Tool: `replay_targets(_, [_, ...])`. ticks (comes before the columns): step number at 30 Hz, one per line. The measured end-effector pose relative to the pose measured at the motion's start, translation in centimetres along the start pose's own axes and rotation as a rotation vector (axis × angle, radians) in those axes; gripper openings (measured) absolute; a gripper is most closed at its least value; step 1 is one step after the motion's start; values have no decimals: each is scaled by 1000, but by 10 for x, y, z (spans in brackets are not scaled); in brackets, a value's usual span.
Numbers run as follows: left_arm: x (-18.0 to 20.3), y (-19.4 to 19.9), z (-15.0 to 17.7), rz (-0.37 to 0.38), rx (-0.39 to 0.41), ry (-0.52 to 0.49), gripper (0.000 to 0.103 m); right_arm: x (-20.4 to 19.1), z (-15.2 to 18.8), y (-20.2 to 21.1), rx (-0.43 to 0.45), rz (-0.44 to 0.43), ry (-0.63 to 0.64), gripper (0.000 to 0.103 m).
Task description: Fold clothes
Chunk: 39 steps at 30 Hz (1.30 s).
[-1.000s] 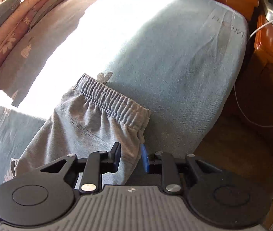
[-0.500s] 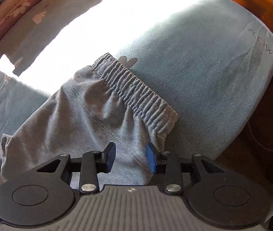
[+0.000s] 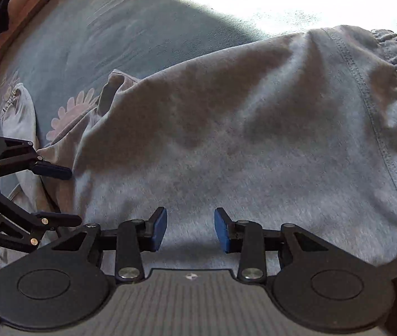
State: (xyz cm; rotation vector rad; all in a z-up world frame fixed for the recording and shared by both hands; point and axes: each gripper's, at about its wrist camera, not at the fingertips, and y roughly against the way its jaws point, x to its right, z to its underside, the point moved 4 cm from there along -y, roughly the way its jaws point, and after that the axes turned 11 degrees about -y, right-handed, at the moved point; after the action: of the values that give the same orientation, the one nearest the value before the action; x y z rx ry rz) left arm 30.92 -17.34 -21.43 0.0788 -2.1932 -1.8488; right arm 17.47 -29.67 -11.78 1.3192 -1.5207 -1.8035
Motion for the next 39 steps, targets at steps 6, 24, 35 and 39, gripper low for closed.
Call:
replay_targets(6, [-35,43,-20,52,258,166,64,-14,-10,12,38,2,110,50])
replay_targets(24, [-101,-15,-80,379,362,190,72,-14,-21,7,18,-9,240,51])
replay_targets(35, [-134,-40,-92,760,452,473,70,-13,-38,2,61,-3,225,51])
replay_targets(39, [-143,-43,-68,746,516,658,67,-14,-54,15,162,29,255,49])
